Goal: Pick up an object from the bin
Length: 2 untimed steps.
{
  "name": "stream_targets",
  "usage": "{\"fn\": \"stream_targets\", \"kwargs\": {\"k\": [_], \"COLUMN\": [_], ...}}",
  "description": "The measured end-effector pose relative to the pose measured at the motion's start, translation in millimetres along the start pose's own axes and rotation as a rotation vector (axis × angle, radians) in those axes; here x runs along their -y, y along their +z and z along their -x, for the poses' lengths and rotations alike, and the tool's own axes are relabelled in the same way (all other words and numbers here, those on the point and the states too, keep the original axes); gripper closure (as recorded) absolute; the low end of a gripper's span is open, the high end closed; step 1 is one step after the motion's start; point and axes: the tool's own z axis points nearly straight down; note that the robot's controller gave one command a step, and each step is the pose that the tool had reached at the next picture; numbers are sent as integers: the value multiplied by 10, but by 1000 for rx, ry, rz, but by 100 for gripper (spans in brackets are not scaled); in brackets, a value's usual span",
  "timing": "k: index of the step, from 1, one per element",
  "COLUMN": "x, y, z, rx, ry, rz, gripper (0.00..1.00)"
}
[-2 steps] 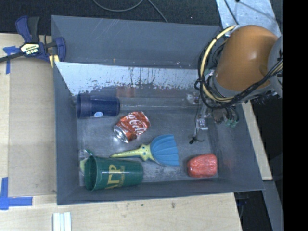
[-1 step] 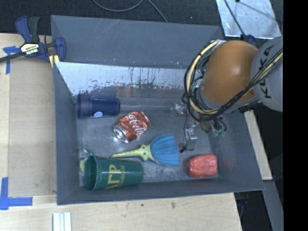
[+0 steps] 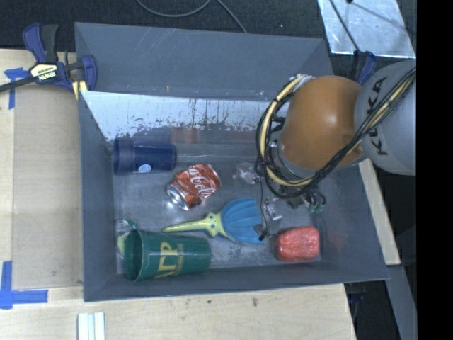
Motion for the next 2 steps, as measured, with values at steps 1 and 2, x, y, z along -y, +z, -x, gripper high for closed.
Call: {"fn": "stream_targets", "kwargs": {"k": [1, 2], "x": [-15, -129], "y": [295, 806], "z": [20, 12], "rx": [13, 0], "ry": [-32, 16], "rz": [-4, 0], "gripper": [0, 0]}}
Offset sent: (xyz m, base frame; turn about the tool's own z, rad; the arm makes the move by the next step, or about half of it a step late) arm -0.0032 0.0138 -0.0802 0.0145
